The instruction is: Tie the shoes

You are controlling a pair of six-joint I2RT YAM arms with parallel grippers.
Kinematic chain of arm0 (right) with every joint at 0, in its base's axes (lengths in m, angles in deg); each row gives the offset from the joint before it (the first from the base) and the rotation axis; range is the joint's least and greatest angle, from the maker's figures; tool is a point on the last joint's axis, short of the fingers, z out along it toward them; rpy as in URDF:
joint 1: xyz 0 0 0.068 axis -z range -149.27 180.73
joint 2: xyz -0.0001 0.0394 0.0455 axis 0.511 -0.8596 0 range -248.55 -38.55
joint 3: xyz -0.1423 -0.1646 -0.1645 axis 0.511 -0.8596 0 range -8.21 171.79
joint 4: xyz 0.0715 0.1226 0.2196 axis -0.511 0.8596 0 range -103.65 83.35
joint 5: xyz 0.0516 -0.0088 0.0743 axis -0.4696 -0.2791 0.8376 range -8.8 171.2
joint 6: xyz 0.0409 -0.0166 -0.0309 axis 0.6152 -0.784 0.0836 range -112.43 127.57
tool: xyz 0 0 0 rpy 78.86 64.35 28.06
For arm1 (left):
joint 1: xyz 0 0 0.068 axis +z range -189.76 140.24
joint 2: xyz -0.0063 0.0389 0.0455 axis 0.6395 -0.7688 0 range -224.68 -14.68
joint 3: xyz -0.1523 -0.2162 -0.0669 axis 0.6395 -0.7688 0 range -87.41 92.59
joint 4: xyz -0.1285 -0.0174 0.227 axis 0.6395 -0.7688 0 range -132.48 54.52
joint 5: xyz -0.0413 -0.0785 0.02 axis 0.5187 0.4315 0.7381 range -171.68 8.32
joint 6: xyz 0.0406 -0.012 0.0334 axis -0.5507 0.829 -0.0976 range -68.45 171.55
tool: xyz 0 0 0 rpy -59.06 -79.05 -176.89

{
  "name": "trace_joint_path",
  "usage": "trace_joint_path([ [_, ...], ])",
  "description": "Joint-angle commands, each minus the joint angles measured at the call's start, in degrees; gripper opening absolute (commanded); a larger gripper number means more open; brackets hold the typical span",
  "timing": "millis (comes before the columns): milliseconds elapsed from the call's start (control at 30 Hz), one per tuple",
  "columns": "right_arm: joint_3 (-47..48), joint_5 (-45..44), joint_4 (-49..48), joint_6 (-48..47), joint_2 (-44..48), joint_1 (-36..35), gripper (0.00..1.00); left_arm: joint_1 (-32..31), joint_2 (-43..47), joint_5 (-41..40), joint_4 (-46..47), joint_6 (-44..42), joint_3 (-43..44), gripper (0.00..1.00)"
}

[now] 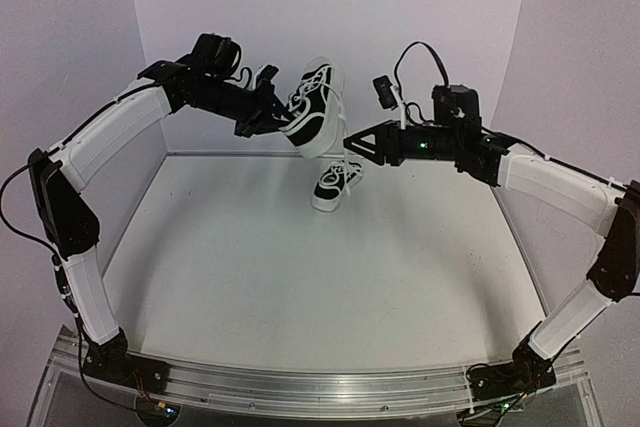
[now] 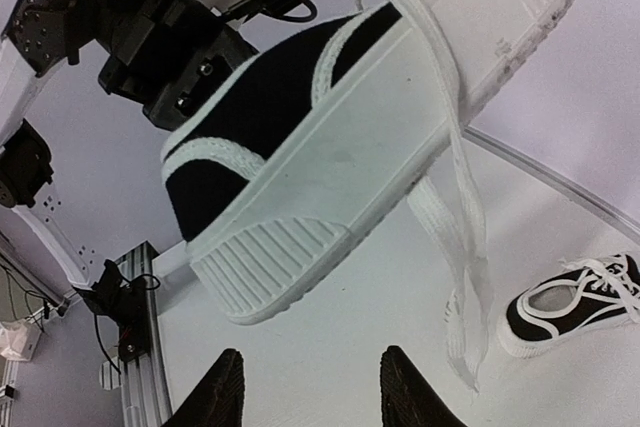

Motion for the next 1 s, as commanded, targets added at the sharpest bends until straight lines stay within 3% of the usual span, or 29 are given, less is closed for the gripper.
trace_joint_path([
  [0, -0.44, -6.04, -0.90, -3.34, -0.33, 0.06, 0.45, 0.18, 2.06, 3.09, 7.13, 1.45, 3.19, 0.00],
  [267, 0.32, -8.24, -0.47, -3.36, -2.76, 0.05, 0.47, 0.19, 2.90, 3.38, 7.93, 2.10, 1.97, 0.00],
  [500, 1.62, -9.61, -0.47, -3.00, -5.54, 0.03, 0.43, 0.18, 2.94, 4.29, 9.56, 3.20, 1.37, 0.00],
  [633, 2.47, -11.07, -0.39, -2.22, -6.76, 0.04, 0.34, 0.19, 2.91, 4.52, 10.21, 3.60, 1.12, 0.00],
  [867, 2.14, -11.75, -0.47, -0.75, -7.08, 0.05, 0.01, 0.19, 2.55, 4.00, 12.29, 4.88, 1.09, 0.00],
  [967, 1.52, -11.47, -0.61, -0.10, -6.97, 0.00, 0.00, 0.19, 2.32, 3.07, 13.83, 5.65, 1.12, 0.00],
])
